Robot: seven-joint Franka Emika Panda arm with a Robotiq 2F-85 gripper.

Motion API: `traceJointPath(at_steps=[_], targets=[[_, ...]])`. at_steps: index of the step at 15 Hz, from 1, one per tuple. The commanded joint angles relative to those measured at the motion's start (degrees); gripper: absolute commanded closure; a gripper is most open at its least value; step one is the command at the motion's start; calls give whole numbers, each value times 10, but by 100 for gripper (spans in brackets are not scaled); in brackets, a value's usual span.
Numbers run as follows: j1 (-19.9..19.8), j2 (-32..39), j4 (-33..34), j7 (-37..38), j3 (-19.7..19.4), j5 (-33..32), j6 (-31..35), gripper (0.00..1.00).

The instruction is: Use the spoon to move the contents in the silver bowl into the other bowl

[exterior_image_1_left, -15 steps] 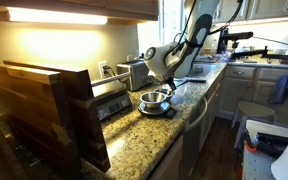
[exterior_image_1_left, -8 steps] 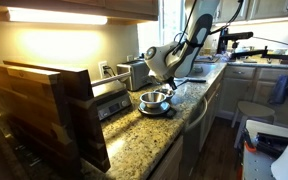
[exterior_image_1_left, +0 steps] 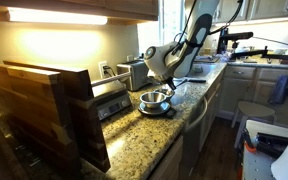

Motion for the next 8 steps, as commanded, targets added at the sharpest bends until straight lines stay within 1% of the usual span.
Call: traceJointPath(at_steps=[1,8], targets=[[-13,-18,-12,-33,11,9,12,93],[-22,-22,-13,-97,16,30,16,93]])
